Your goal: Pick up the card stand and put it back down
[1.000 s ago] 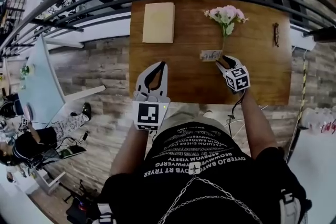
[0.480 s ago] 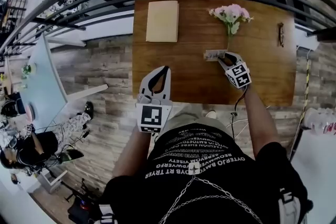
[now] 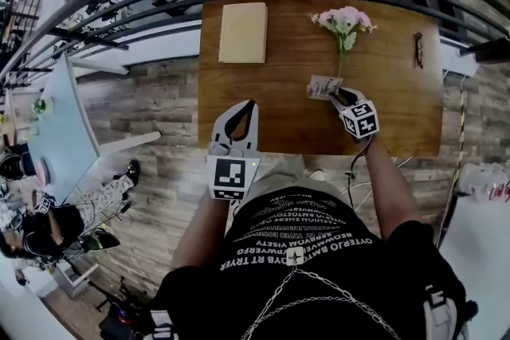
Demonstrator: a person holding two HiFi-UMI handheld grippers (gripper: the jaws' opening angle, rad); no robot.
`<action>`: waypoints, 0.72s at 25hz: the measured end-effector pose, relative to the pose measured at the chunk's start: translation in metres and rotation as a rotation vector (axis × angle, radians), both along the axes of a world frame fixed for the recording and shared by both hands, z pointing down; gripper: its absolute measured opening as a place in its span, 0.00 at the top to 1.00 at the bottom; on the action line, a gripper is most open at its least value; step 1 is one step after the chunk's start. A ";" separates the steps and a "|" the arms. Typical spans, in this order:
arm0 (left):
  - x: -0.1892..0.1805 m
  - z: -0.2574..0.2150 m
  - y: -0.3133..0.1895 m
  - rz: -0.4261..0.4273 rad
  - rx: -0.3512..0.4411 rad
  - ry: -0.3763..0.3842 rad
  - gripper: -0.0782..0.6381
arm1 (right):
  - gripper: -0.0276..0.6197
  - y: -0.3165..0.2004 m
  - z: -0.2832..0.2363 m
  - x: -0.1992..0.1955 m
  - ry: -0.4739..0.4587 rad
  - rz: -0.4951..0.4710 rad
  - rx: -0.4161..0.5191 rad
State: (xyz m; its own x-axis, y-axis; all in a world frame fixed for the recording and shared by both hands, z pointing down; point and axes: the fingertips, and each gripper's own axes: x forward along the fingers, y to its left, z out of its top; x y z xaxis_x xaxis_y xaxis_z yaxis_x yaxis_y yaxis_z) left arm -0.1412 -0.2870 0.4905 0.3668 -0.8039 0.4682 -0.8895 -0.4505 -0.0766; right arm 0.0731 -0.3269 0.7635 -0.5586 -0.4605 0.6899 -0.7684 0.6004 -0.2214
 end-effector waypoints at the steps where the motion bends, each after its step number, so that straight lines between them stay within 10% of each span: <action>1: 0.003 -0.001 0.003 0.003 0.003 0.002 0.85 | 0.76 0.004 -0.003 0.001 -0.004 0.001 0.002; 18: 0.042 -0.035 0.034 0.044 0.092 0.050 0.85 | 0.76 0.026 -0.103 0.029 -0.003 0.032 0.112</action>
